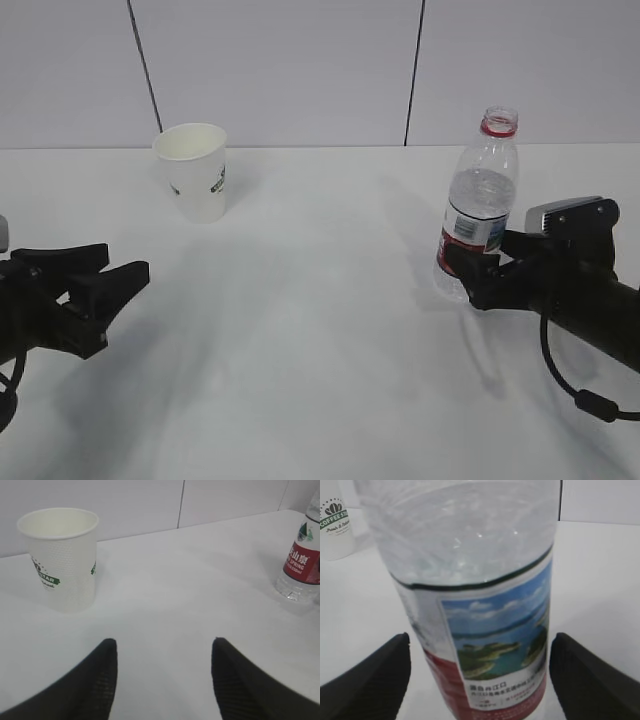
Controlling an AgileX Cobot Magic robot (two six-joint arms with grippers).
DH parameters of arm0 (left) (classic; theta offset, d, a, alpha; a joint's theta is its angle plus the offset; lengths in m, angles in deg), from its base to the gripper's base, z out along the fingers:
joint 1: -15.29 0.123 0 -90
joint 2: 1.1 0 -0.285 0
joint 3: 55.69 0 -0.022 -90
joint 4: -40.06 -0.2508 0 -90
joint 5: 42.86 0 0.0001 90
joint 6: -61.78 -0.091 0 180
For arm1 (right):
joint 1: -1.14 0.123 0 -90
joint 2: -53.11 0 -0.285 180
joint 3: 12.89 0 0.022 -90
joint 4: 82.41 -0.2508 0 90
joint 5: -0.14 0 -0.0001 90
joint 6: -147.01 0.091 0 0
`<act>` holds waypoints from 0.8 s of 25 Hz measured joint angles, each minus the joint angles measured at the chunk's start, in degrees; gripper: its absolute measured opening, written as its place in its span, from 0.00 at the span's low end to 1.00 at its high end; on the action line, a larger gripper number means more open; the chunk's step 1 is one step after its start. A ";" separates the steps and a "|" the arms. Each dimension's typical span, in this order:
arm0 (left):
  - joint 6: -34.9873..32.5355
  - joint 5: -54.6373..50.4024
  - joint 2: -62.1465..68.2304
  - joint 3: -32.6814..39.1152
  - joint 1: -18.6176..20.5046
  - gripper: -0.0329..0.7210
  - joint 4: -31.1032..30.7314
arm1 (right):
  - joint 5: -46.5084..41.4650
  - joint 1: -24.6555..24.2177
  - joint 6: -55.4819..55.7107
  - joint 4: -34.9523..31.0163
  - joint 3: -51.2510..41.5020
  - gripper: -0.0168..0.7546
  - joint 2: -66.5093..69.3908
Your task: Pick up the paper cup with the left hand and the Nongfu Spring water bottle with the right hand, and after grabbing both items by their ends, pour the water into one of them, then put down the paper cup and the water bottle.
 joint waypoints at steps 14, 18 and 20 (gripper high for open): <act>0.00 0.00 0.00 0.00 0.00 0.63 0.00 | 0.00 0.00 -0.09 0.42 3.96 0.88 0.76; 0.00 0.00 0.00 0.00 0.00 0.63 0.00 | 0.00 0.00 -0.09 0.58 4.60 0.88 1.01; 0.00 0.00 0.00 0.00 0.00 0.63 0.00 | 0.00 0.00 -0.09 0.58 5.14 0.88 1.67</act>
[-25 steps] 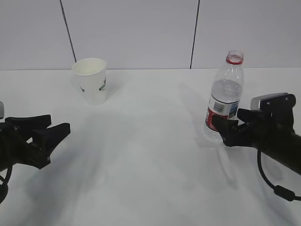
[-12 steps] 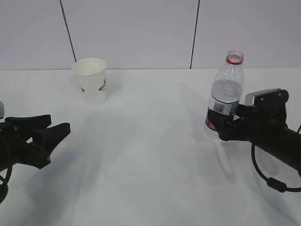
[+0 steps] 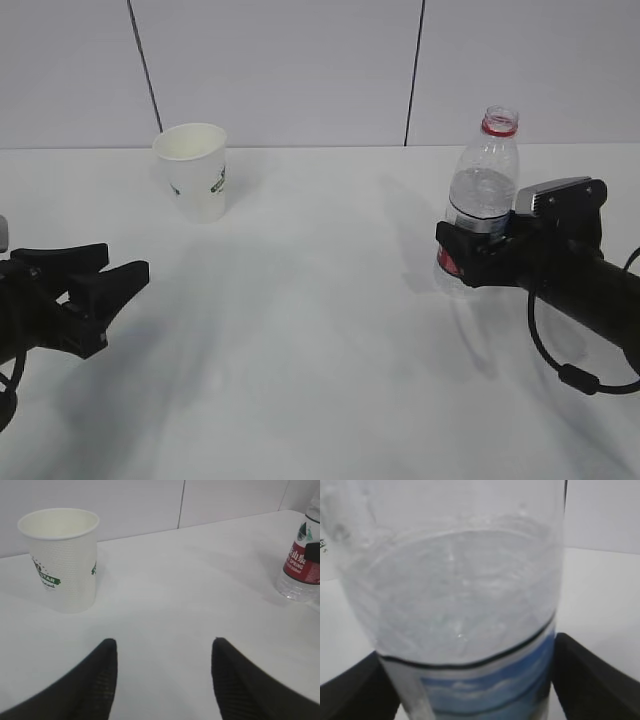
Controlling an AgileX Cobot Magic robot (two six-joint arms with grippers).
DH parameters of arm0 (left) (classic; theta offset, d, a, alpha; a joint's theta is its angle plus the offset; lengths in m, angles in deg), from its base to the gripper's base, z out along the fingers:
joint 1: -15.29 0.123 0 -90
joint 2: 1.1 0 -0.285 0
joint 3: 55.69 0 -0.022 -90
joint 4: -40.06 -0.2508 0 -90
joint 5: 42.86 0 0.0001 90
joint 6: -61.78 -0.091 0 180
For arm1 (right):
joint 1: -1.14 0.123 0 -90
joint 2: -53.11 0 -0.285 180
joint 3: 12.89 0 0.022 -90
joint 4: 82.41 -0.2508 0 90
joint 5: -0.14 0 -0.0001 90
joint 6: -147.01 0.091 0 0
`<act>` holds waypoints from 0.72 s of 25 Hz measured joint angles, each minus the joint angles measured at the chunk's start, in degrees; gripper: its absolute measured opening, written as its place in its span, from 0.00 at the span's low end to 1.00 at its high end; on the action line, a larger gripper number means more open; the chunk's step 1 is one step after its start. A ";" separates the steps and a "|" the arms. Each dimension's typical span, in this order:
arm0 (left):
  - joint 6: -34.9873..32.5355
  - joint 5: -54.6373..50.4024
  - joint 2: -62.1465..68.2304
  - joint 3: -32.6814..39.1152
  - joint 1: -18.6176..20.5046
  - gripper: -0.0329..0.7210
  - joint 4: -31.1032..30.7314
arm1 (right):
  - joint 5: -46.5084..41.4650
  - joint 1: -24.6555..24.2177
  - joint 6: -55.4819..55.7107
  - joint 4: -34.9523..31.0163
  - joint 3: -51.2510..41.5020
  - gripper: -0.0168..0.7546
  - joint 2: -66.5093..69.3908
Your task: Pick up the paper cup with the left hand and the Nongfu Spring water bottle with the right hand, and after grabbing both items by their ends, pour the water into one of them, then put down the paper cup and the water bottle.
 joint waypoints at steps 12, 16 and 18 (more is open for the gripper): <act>0.00 0.00 0.00 0.00 0.00 0.63 0.00 | 0.00 0.00 0.00 0.72 0.84 0.75 0.90; 0.00 0.00 0.00 0.00 0.00 0.63 0.00 | 0.00 0.00 0.00 1.02 0.84 0.66 0.90; 0.00 0.00 0.00 0.00 0.00 0.63 0.00 | 0.00 0.00 0.00 1.16 0.84 0.64 0.90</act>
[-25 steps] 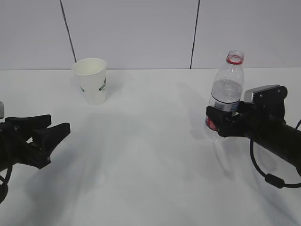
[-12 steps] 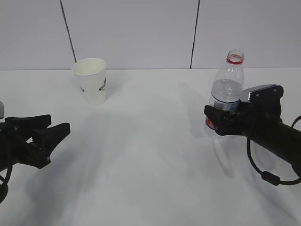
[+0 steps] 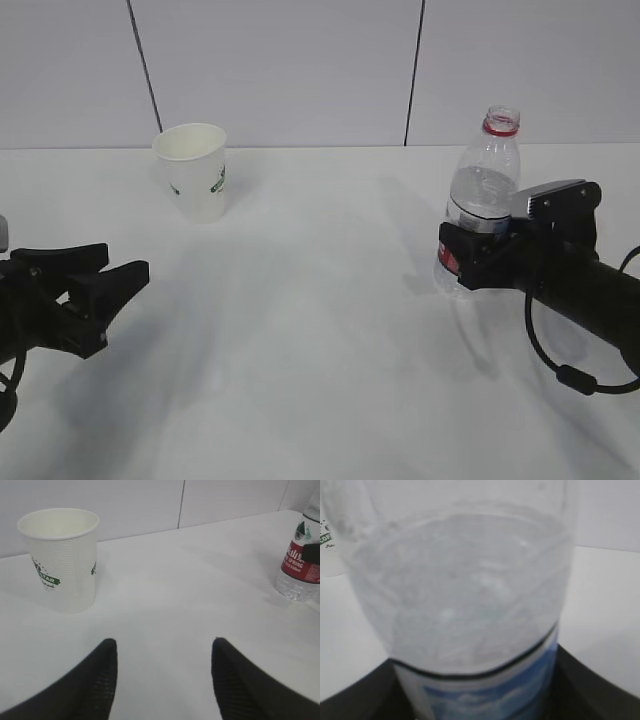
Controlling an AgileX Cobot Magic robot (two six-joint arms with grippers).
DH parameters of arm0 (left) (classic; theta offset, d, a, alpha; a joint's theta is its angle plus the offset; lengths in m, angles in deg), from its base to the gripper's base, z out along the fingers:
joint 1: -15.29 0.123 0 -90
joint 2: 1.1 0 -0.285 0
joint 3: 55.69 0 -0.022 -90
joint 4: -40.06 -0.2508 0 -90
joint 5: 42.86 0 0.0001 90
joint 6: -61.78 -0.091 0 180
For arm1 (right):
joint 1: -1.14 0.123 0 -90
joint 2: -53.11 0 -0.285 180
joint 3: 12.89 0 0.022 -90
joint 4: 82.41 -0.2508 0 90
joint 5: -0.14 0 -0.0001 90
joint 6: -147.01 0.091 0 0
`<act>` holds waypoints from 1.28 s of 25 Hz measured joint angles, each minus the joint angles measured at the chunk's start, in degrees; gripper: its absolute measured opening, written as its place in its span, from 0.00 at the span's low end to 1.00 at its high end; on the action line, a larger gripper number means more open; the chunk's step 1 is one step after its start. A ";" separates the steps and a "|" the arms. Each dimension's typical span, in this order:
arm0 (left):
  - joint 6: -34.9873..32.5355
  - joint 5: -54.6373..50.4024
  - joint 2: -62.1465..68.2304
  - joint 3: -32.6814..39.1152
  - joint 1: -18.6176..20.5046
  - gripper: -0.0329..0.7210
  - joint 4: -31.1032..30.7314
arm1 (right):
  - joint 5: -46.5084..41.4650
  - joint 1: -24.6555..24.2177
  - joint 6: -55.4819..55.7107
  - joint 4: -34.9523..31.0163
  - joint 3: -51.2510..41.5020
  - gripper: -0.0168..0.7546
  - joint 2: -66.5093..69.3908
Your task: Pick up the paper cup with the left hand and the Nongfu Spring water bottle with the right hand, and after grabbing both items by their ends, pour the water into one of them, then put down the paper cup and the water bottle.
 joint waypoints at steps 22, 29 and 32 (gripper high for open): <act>0.00 0.00 0.00 0.00 0.00 0.63 0.82 | 0.10 0.00 0.63 -1.16 -0.37 0.61 0.00; 0.00 0.00 0.00 0.00 0.00 0.63 0.91 | -1.68 0.00 0.34 -6.00 -2.65 0.61 -2.64; 0.00 0.00 0.00 0.00 0.00 0.63 0.91 | -2.78 0.00 -0.02 -8.11 -4.01 0.61 -4.35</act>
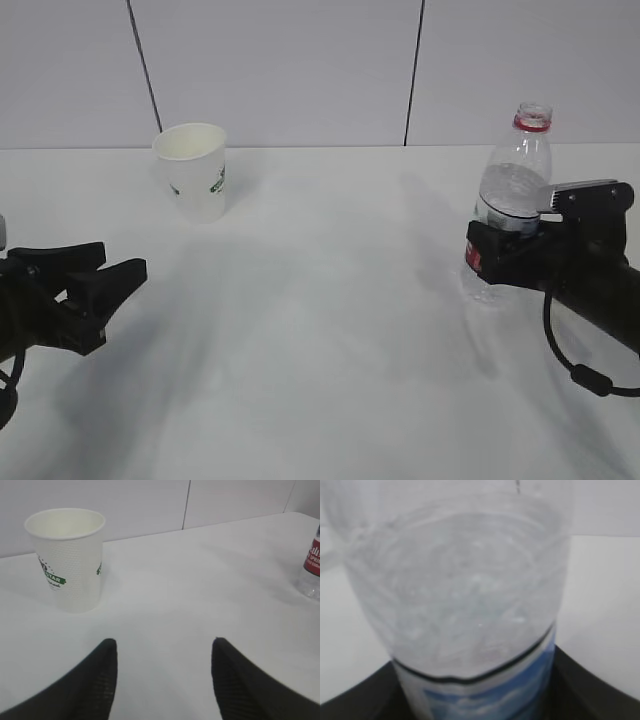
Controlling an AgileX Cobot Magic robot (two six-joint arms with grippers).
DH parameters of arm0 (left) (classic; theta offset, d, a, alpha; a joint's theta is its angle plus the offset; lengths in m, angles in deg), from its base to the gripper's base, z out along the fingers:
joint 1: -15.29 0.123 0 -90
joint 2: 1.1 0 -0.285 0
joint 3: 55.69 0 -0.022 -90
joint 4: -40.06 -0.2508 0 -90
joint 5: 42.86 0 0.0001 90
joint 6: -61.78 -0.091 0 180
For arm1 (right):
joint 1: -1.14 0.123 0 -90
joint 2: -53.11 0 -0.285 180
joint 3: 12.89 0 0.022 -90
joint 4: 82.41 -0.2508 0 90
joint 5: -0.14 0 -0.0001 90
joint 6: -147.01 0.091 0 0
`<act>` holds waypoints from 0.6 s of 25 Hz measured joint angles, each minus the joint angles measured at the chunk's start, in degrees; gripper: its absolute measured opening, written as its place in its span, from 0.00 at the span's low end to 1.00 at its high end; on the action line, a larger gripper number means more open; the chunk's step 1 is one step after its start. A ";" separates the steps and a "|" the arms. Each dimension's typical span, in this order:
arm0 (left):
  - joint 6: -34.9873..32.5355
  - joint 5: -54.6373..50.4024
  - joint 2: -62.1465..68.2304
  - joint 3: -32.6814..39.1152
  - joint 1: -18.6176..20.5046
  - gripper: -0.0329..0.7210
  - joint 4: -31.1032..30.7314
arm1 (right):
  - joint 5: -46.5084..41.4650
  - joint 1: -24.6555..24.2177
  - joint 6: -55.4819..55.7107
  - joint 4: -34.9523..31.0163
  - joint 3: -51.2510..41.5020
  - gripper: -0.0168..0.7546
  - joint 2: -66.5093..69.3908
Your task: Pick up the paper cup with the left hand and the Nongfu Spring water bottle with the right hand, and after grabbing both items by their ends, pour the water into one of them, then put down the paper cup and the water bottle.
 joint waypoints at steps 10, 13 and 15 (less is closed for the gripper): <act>0.00 0.00 0.00 0.00 0.00 0.63 0.13 | -0.76 0.00 -1.46 -4.82 -4.77 0.61 -6.09; 0.00 0.00 0.00 0.00 0.00 0.63 0.13 | -0.91 0.00 -1.59 -7.36 -6.62 0.61 -8.06; 0.00 0.00 0.00 0.00 0.00 0.63 0.13 | -1.03 0.00 -2.01 -9.31 -7.73 0.61 -9.38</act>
